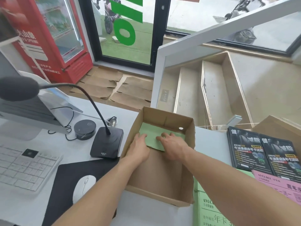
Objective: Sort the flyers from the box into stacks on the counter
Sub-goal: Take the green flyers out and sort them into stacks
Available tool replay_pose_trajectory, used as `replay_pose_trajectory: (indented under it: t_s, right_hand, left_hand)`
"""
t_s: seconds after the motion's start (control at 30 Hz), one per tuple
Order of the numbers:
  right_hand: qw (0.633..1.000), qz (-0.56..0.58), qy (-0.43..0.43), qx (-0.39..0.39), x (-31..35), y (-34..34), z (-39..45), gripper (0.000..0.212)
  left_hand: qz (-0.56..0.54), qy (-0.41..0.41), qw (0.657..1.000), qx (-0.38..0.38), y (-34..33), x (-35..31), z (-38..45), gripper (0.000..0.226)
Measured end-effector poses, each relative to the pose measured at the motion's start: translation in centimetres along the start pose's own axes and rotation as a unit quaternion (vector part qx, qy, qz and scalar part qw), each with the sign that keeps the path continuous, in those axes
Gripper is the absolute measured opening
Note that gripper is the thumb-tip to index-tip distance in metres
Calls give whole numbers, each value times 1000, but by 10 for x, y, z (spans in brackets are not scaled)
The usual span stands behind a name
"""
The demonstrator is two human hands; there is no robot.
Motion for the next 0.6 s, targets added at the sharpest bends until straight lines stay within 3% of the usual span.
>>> replay_pose_trajectory:
  t_s: [0.3, 0.5, 0.6]
  right_hand:
    - [996, -44, -31, -69, 1, 5, 14, 54]
    - [990, 32, -88, -102, -18, 42, 11, 42]
    - [991, 59, -74, -95, -28, 64, 1, 43]
  left_hand:
    - [20, -32, 998, -47, -1, 0, 6, 61]
    - [-25, -93, 988, -122, 11, -14, 2, 67]
    - [-71, -138, 975, -159, 26, -25, 0, 66]
Point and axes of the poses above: each hand's wrist, its own z-axis towards the middle knuckle, its own y-axis out of the back of the hand, x = y × z, the point moved 7 cm from there along z, towards the middle knuckle, and after that the axes turned 1 degree about -x, right-handed, at the moved point
